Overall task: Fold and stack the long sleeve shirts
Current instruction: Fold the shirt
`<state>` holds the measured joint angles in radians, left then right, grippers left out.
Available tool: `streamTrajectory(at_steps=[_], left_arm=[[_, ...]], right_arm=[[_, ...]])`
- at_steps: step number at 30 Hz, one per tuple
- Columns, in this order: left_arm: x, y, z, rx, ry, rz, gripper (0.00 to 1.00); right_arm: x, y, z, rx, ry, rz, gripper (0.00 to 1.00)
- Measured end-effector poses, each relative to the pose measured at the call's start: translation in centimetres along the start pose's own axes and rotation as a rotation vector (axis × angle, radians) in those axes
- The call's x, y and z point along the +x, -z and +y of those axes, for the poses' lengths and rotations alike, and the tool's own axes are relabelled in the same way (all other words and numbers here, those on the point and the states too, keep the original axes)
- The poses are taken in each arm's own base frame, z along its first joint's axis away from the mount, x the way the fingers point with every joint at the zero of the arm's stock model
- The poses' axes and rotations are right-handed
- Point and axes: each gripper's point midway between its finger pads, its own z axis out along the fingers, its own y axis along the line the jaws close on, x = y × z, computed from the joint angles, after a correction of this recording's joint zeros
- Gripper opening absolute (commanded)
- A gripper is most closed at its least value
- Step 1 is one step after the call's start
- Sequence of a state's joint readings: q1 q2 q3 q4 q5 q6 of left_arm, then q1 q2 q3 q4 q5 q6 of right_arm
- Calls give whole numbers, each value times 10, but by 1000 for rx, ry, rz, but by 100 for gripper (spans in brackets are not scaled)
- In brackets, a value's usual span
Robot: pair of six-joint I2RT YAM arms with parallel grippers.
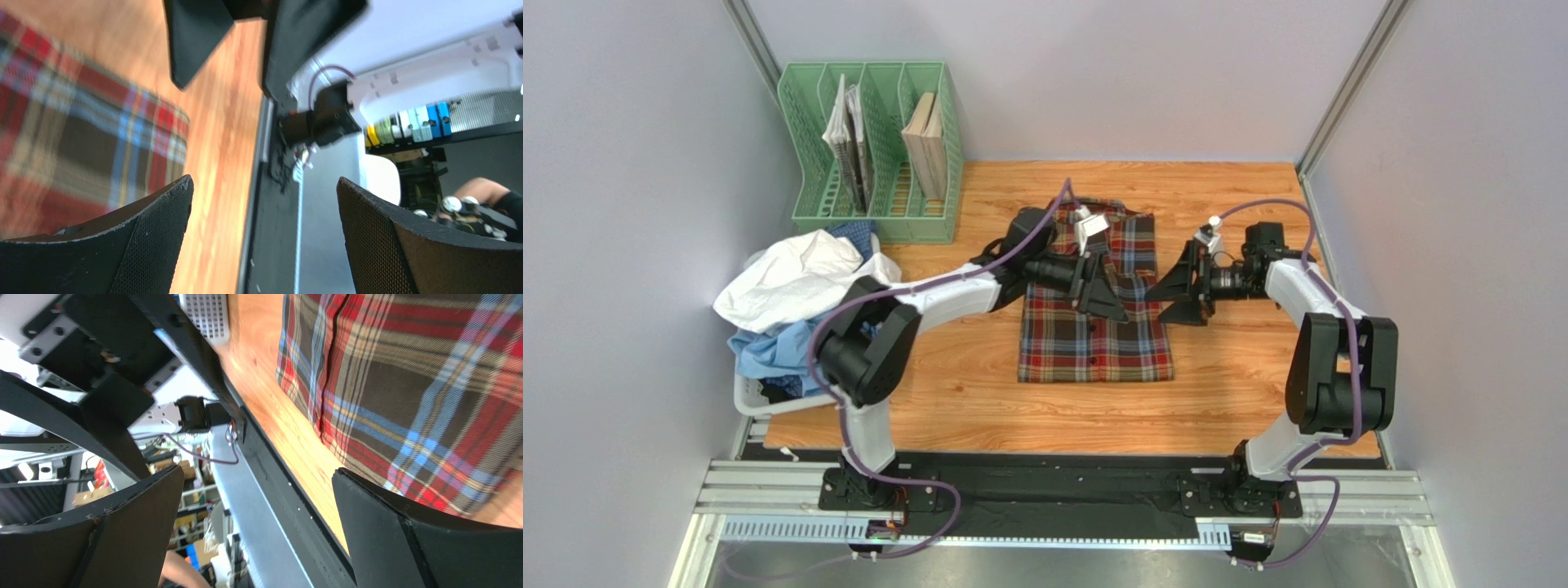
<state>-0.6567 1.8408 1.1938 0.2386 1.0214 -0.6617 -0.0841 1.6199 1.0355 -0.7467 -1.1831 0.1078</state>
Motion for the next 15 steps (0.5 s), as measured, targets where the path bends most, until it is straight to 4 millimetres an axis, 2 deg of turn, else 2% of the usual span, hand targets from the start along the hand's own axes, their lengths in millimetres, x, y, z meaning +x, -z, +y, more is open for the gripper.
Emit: streamTrajectory(at_steps=[2,3,5,7,8,10,12,15], left_arm=[[-10,-20,13,-3,0,-2,90],[-11,-28,30,-27,21,-3,90],[-6,-41,75,-95,87,1,91],[15,-48,121,-163,180,27,91],[22,-49,127,-129,220,46,90],[9,-47,127,-148,201,23,90],[5,-45,127,-172,185,15,91],[6,-33,114,-206,169,15,90]], right_arm=[[-7,6,2,3,8,-26,100],[-8,8,1,6,3,-33,100],[-9,11,-2,18,-12,-42,100],[-10,11,-4,29,-19,-46,100],[-11,11,-5,35,-21,-49,100],[-12,11,-6,43,-23,-53,100],[-13,11,-7,50,-27,-55,100],[-16,10,-7,55,-30,-65,100]])
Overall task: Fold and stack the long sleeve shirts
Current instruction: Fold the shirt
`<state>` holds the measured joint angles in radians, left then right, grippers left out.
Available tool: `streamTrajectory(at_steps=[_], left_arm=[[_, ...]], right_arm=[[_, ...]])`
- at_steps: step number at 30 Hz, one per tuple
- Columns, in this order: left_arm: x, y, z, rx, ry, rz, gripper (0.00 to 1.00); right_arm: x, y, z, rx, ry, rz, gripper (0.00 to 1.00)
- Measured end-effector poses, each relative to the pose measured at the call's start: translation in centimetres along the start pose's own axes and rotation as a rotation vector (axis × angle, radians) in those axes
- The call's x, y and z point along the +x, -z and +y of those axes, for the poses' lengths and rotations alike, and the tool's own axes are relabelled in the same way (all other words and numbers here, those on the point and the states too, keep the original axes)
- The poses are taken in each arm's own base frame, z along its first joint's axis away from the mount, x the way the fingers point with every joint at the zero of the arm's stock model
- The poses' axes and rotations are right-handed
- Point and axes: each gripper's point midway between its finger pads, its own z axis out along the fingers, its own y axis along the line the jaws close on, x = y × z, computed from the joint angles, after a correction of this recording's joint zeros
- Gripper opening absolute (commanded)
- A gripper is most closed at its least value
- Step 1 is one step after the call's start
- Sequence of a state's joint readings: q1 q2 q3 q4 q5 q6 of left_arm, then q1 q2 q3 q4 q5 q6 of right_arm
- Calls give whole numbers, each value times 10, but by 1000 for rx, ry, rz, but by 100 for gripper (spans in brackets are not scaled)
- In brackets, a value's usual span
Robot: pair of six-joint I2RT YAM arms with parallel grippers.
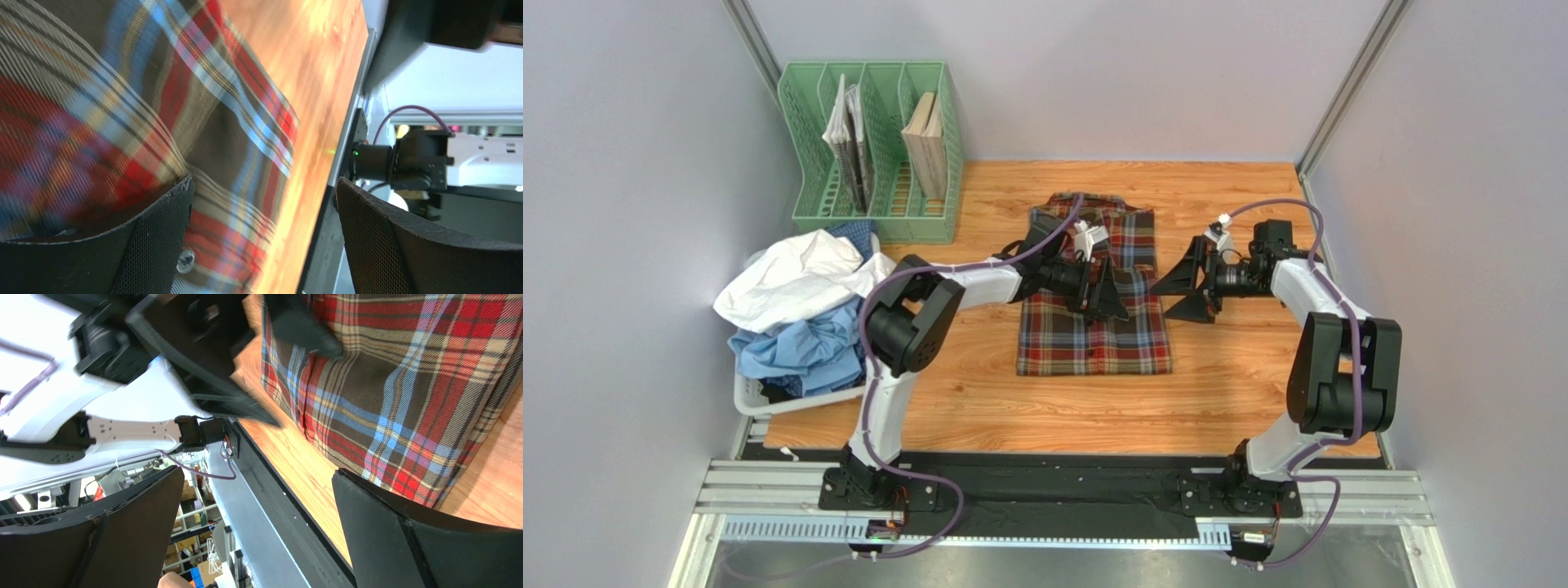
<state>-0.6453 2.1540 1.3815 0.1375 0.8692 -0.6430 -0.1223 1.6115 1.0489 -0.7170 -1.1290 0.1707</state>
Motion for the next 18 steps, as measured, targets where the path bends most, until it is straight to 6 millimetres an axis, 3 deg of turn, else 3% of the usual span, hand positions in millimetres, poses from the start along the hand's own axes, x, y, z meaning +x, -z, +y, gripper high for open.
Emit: streamTrajectory(at_steps=[2,5,7,9,12,16,18], left_arm=[[-6,17,-14,-16,-27,-21,89],[-33,46,-35,-18,-100,-90,88],[-55,66,-31,-35,-115,-143,86],[-73,84,-11,-71,-93,-190,85],[-83,98,36,-130,-7,-213,85],[-61,97,97,-214,162,-167,84],[-54,95,101,-199,211,-144,84]], right_arm=[[-4,-1,1,6,1,-6,100],[-24,-9,6,11,40,-30,100],[-41,-19,8,10,75,-39,100],[-60,-35,6,9,99,-40,100],[-89,-59,-9,12,107,-46,100],[-113,-87,-54,62,72,-41,99],[-117,-96,-79,96,44,-32,98]])
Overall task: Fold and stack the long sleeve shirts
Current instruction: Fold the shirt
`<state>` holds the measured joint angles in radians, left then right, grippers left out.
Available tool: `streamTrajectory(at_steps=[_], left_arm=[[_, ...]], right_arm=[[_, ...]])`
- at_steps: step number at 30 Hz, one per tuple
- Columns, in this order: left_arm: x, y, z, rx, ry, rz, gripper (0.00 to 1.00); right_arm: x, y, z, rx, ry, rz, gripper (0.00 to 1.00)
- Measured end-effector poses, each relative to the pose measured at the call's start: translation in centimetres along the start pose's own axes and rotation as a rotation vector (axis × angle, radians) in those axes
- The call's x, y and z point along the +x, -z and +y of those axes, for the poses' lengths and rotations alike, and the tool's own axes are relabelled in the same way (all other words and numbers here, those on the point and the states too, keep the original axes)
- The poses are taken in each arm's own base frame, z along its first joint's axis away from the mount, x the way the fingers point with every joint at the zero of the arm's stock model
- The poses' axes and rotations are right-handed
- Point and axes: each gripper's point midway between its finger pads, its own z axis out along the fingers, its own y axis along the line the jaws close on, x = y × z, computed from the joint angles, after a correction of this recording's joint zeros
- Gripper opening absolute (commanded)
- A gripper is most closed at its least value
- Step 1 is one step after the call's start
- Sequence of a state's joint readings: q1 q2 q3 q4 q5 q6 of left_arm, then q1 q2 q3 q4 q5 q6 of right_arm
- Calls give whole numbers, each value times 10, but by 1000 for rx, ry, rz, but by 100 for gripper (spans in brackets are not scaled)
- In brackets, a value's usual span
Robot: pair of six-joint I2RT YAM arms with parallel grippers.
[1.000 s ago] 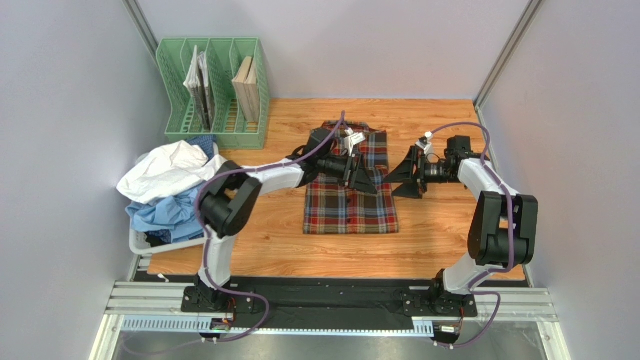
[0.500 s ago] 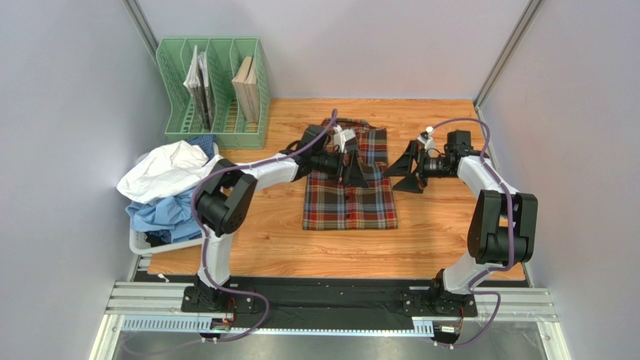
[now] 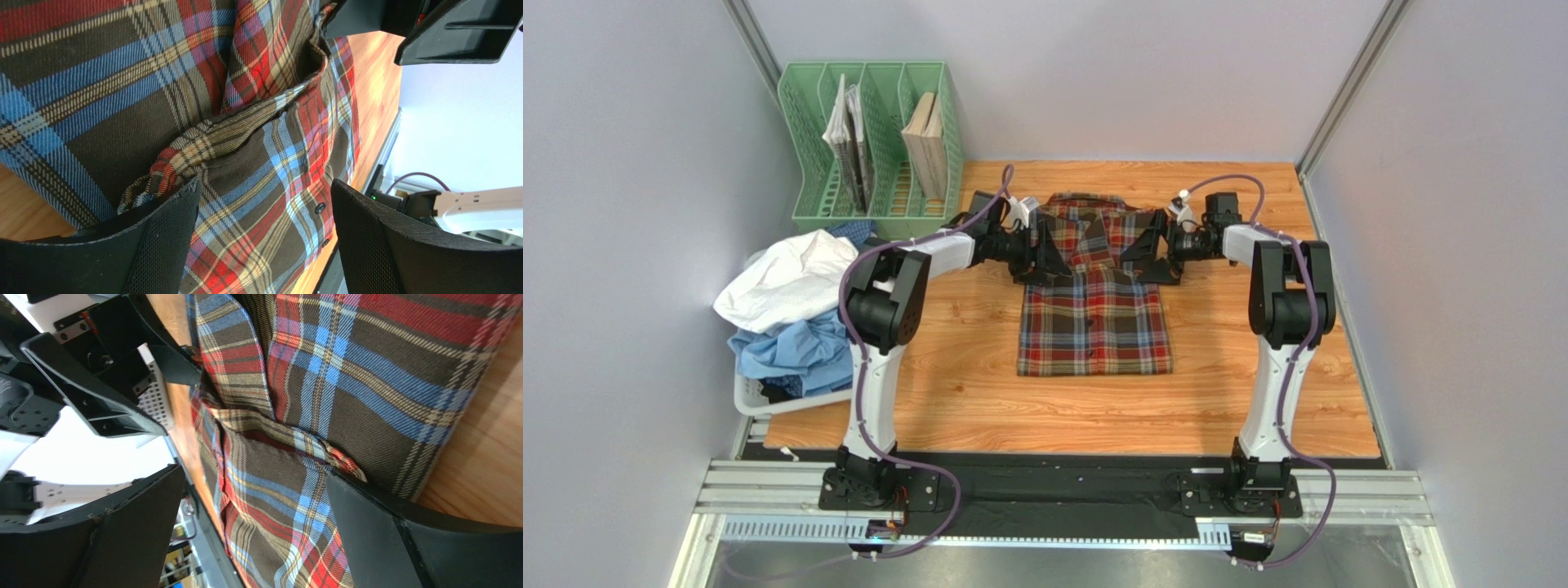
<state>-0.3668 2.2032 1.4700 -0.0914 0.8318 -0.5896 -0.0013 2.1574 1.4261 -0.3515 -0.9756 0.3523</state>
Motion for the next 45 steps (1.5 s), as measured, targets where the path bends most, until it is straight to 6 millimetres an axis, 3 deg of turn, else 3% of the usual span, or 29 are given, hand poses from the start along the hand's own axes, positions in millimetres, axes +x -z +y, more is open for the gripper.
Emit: streamTrajectory(at_steps=[3,5,9,12,15,17,19,21,24,29,33,38,41,42,44,45], left_arm=[[-3,2,-1,-4,-2,-5,86],[-2,4,-2,-1,-13,-4,93],[15,30,-10,-35,-116,-9,99],[20,74,-41,-102,-333,-55,99],[14,124,-96,-180,-721,-172,99],[28,144,-132,-232,-991,-229,99],[63,146,-158,-225,-1218,-220,99],[105,135,-163,-203,-1419,-162,99],[156,112,-136,-225,-1624,-20,99],[209,62,-88,-299,-1870,174,94],[206,32,-67,-398,-1940,209,86],[186,0,-55,-528,-1989,195,75],[173,-15,-57,-579,-2008,162,56],[171,-18,-55,-599,-2012,161,41],[166,-23,-50,-634,-2020,160,20],[167,-24,-48,-637,-2023,168,3]], right_arm=[[0,0,-1,-22,-11,15,97],[0,0,0,-20,-2,15,97],[8,7,13,3,20,33,93],[15,21,39,25,92,38,81],[15,38,74,42,226,25,62],[13,43,95,55,334,22,51],[14,39,107,61,418,36,43],[22,28,110,68,469,72,40],[35,4,100,76,495,147,34],[51,-37,69,92,503,261,29],[47,-56,49,111,496,290,26],[45,-66,30,130,465,306,21],[45,-69,26,134,447,310,19],[45,-69,26,134,446,309,19],[44,-69,25,137,446,309,18],[44,-69,24,138,446,309,18]])
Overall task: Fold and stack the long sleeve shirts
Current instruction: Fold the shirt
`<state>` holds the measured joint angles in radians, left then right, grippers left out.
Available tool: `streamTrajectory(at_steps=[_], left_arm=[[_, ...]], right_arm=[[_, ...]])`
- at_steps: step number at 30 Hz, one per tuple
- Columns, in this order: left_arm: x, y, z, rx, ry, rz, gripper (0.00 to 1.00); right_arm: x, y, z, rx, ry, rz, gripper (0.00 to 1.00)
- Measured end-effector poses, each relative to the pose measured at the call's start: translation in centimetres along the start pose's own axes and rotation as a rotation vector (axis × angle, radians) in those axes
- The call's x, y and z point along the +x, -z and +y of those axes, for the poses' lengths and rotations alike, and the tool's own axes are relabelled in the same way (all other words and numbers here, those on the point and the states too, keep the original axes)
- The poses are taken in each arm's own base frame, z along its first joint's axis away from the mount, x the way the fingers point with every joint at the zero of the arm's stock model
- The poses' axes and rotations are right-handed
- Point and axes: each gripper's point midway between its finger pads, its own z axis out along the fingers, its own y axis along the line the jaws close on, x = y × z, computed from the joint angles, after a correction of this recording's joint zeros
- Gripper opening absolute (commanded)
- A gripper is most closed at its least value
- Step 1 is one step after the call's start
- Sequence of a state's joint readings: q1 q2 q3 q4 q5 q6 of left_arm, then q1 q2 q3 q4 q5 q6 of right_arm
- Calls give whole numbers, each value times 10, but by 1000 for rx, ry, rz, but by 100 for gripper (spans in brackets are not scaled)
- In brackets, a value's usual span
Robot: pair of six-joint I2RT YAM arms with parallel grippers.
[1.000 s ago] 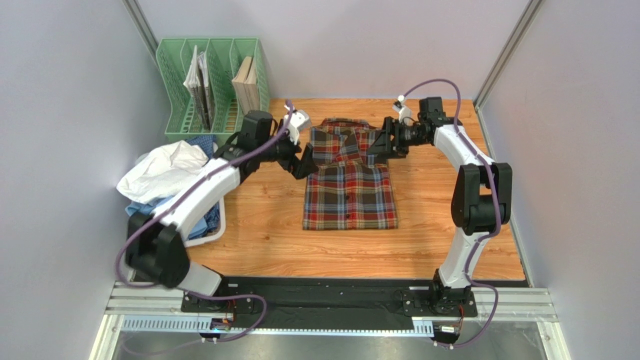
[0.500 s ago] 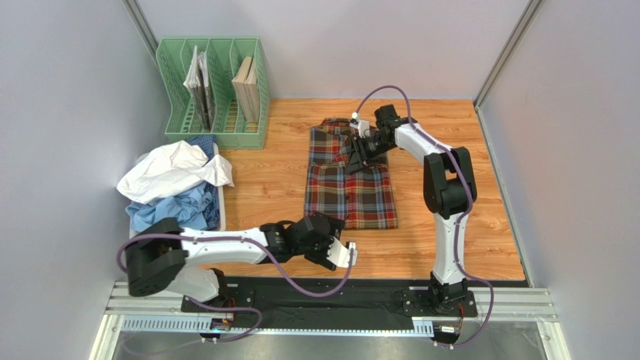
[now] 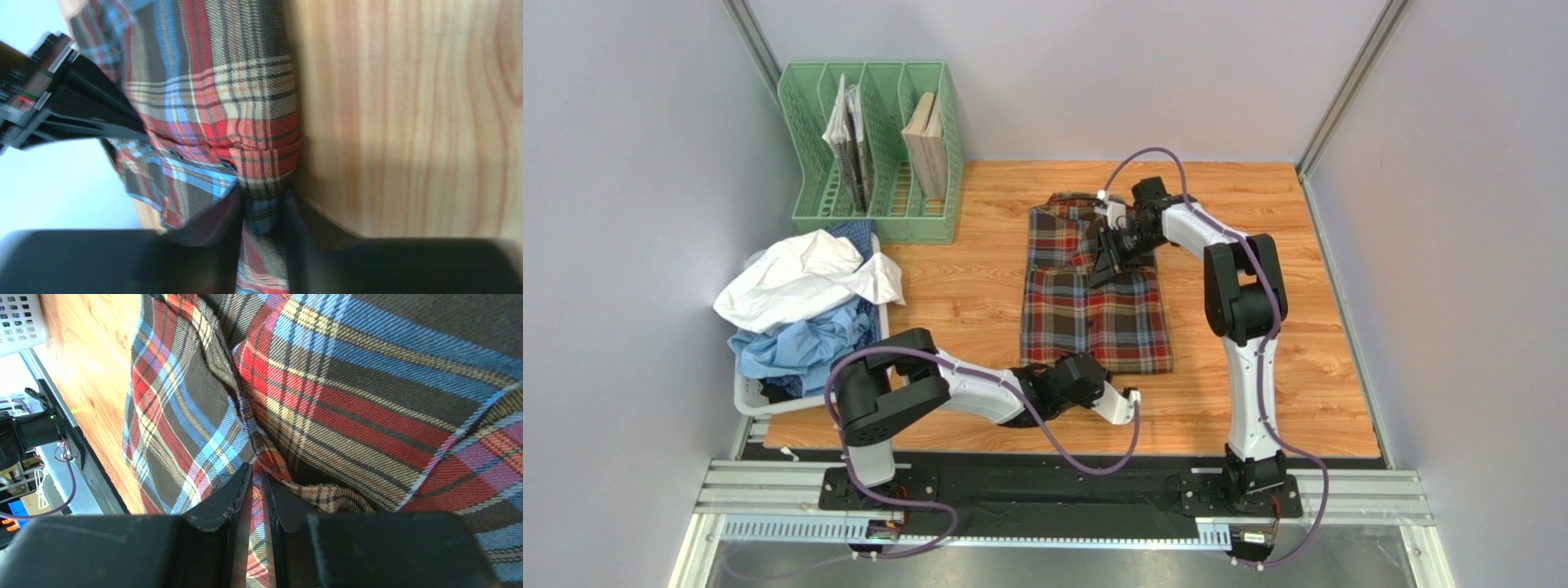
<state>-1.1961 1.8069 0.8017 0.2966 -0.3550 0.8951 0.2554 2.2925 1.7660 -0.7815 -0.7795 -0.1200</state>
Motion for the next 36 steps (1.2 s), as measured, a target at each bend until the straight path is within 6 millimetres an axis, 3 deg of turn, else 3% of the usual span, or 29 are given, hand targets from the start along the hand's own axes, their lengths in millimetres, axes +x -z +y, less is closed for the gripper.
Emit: streamTrajectory(at_steps=[5,9,16,21,24,27,36], left_arm=[[0,4,-5,59,-5,16,0],[-9,30,-4,155,52,-3,0],[-46,110,-17,419,180,-97,0],[-56,142,11,494,254,-122,0],[-52,141,37,485,288,-124,0],[-43,125,54,467,292,-117,1],[-11,59,30,500,182,-100,3]], right_arm=[[3,-3,1,-6,-4,10,17],[24,-8,13,-34,-10,43,17],[108,-16,64,-116,-48,197,15],[158,-18,94,-158,-47,285,15],[176,-18,107,-176,-41,317,15],[182,-19,112,-184,-39,328,15],[169,-10,102,-136,-33,313,23]])
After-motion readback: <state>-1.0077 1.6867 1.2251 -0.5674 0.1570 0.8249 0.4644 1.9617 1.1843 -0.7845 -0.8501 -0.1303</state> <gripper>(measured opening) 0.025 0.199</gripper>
